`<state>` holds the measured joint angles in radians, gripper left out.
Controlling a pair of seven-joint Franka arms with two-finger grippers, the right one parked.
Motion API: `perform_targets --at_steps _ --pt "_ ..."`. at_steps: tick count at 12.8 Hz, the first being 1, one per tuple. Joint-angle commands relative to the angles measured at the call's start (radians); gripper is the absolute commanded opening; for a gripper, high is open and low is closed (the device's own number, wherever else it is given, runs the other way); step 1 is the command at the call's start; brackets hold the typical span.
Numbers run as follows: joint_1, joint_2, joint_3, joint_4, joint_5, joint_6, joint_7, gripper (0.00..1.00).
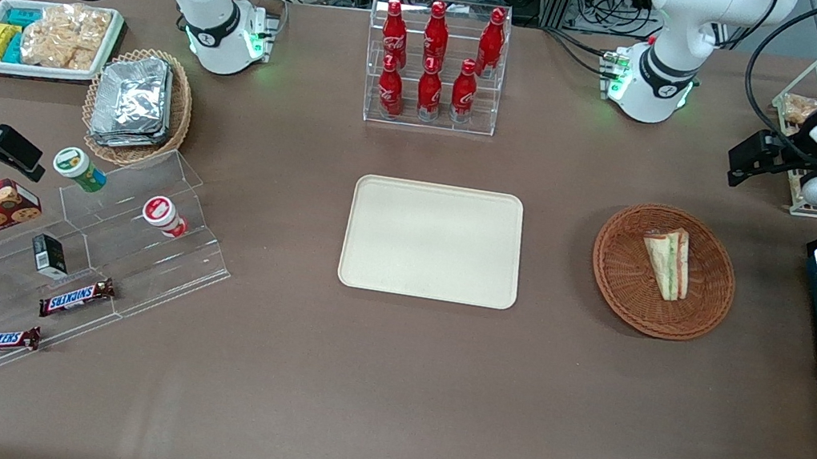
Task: Place sandwich from basket to tray
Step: 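Move the left gripper down over the wrapped sandwich in the wicker basket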
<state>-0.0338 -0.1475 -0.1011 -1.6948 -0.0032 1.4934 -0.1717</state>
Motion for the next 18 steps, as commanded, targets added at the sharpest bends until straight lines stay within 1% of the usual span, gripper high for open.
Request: perform_targets --at_steps 1,6,8,9,10,12,13,15,18 --pt "-0.003 0.006 0.006 0.035 -0.011 -0.038 -0.006 1.0" --pt "-0.003 0.014 0.006 0.044 -0.006 -0.044 0.003 1.0" --pt "-0.003 0.011 0.006 0.029 -0.006 -0.076 -0.012 1.0" --pt "0.002 -0.001 0.014 -0.011 -0.005 -0.078 -0.022 1.0" --pt "0.002 -0.039 0.046 -0.093 -0.004 -0.056 -0.035 1.0" --pt "0.002 -0.137 0.082 -0.301 -0.004 0.066 -0.095 1.0" --pt "0.002 -0.168 0.083 -0.397 -0.003 0.13 -0.171 1.0" --pt "-0.003 -0.169 0.081 -0.512 0.0 0.241 -0.265 1.0" --pt "0.0 -0.114 0.081 -0.635 0.005 0.419 -0.27 1.0"
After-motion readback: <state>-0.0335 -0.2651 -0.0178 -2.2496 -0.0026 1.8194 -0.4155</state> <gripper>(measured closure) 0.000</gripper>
